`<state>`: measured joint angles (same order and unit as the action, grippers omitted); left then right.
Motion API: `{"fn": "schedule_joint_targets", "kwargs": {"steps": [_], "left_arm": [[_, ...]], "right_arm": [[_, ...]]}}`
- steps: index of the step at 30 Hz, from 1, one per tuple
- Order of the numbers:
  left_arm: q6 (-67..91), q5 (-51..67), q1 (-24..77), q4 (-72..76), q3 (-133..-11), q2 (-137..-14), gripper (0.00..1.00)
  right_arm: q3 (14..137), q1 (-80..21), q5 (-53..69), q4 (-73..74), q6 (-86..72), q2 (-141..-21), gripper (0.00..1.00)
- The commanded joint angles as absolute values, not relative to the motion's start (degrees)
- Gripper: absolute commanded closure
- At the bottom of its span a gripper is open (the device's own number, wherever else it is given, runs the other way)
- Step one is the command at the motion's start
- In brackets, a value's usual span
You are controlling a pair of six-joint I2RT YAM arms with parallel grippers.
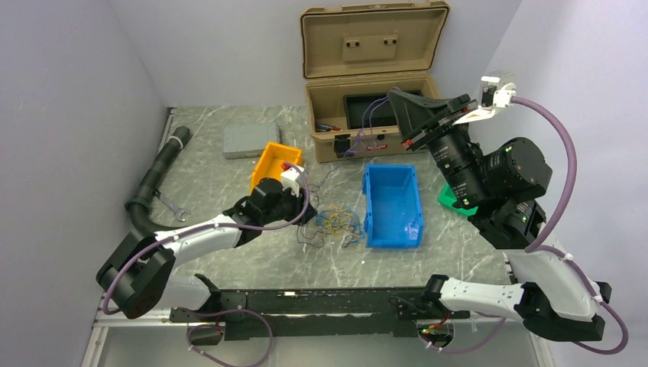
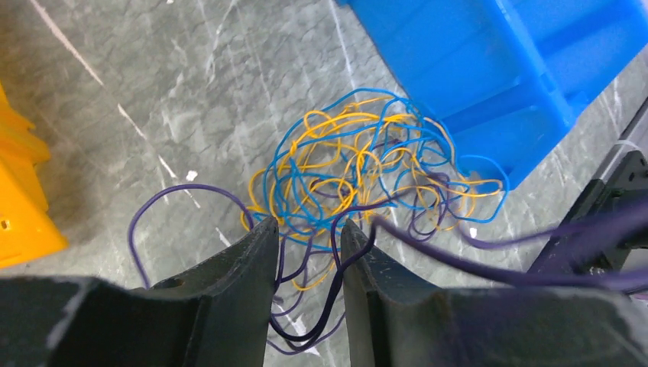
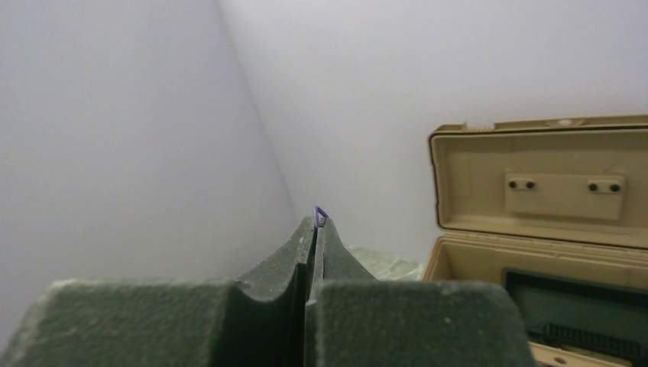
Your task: Untangle the cables
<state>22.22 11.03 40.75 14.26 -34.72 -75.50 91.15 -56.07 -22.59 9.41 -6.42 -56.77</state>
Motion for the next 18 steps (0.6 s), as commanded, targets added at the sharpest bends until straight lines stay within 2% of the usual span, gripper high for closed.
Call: {"fn": "schedule_joint_targets", "kwargs": {"steps": [1, 4, 9, 16, 18], "left_arm": [[22.6, 8.0, 41.0, 15.4, -33.0, -75.5, 0.61], [23.3, 5.9, 41.0, 14.1, -31.4, -75.1, 0.61], [24.1, 3.5, 41.0, 12.7, -28.8, -73.5, 0.44], [25.2, 0.2, 41.0, 9.2, -27.7, -71.3, 0.42], [25.5, 0.2, 41.0, 7.8, -27.9, -70.5, 0.35]], "right_arm": [[93.4, -56.2, -28.9, 7.1, -1.7, -56.0, 1.00], [95.4, -56.2, -32.6, 7.5, 1.3, -55.9, 1.00], [96.8, -56.2, -34.9, 6.0, 4.4, -54.7, 1.00], [97.4, -56.1, -37.2, 7.1, 5.6, -54.1, 1.00], [96.9, -56.2, -38.5, 7.2, 5.8, -53.9, 1.00]]}}
